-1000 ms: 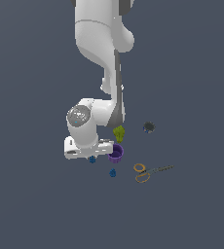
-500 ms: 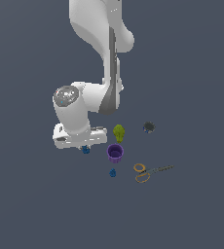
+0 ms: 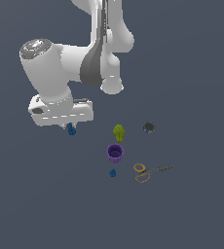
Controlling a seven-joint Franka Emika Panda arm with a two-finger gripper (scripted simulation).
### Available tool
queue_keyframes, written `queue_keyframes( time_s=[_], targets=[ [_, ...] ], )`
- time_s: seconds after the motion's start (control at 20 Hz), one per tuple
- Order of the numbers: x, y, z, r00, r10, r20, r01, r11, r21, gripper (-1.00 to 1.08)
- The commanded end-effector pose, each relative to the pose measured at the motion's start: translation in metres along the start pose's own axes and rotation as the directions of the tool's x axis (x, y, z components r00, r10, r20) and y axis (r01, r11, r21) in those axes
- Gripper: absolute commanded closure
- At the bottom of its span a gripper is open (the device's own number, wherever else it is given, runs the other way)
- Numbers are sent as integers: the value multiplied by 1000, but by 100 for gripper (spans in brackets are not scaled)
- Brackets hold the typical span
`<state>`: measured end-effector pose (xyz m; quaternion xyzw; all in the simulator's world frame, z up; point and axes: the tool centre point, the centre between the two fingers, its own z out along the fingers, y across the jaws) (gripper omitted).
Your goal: Pick up a designated object from a clutter of objects.
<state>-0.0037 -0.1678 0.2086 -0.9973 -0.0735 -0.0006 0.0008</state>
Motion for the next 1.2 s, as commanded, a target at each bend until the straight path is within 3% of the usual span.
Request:
queue_keyframes(
  time_s=[0.0, 0.6, 1.15],
  targets=[
    [-12, 11, -28, 1000, 0, 0, 0, 1000, 1, 108],
    [-54, 55, -134, 1000, 0, 1, 0, 1000, 0, 108],
    [-65, 69, -166, 1000, 0, 1, 0, 1000, -1, 108]
  ],
)
